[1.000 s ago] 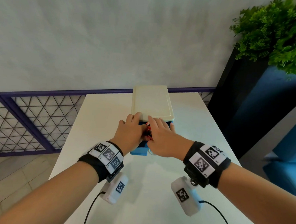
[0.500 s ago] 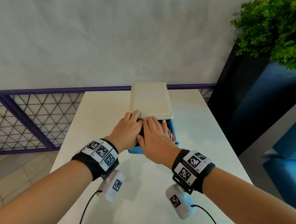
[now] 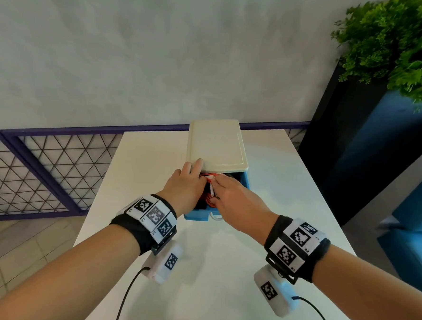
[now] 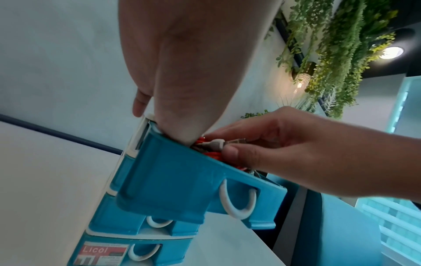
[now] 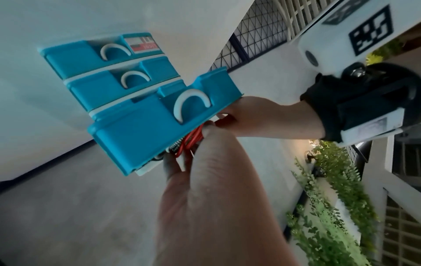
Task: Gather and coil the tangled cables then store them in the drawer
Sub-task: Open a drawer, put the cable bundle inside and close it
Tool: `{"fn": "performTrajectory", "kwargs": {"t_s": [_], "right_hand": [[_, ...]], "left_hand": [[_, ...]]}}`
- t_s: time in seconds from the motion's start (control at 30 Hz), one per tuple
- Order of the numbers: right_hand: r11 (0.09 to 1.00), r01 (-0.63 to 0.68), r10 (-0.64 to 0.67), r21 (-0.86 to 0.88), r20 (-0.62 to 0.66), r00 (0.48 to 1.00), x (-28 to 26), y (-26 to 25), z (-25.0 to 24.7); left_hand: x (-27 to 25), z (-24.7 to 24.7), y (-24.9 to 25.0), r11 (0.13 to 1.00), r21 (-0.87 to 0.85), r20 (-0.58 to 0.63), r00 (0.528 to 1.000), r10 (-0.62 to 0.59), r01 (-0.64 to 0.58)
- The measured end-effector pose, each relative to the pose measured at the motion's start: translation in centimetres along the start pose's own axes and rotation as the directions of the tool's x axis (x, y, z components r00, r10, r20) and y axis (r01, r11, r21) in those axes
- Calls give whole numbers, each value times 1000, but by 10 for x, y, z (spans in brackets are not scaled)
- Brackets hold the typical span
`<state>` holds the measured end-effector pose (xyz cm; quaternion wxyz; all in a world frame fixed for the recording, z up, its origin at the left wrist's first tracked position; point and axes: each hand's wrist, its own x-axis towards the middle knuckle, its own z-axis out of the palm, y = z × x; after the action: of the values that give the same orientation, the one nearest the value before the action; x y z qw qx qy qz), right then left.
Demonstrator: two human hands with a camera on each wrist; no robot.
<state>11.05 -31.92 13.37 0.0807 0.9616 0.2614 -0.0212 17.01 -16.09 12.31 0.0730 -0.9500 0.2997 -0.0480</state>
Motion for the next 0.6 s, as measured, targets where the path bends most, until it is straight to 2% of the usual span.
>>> {"fn": "performTrajectory", "kwargs": {"t_s": [0.07, 0.13, 0.23, 0.37, 0.5, 0.6], "right_hand": [[999, 17, -15, 44, -45, 999, 10, -1, 2], [998, -22, 26, 55, -65, 998, 16, -5, 6], [990, -111, 113, 89, -24, 993, 24, -9, 9], [983, -159, 160, 89, -9, 987, 35, -10, 10], [960, -226, 239, 167, -61, 969, 36, -17, 10], [927, -182, 236, 327, -136, 962, 30, -14, 13]], "left_hand": [[2, -2, -3, 999, -37, 14, 1000, 7, -7], [3, -5, -6, 996, -89, 9, 1000, 13, -12], [2, -7, -10, 992, -124, 4, 1000, 23, -22], [-3, -7, -11, 977, -214, 21, 1000, -11, 15], [-7, -12, -18, 891, -454, 5, 999, -34, 33], [-9, -15, -26, 810, -585, 15, 999, -49, 49]]}}
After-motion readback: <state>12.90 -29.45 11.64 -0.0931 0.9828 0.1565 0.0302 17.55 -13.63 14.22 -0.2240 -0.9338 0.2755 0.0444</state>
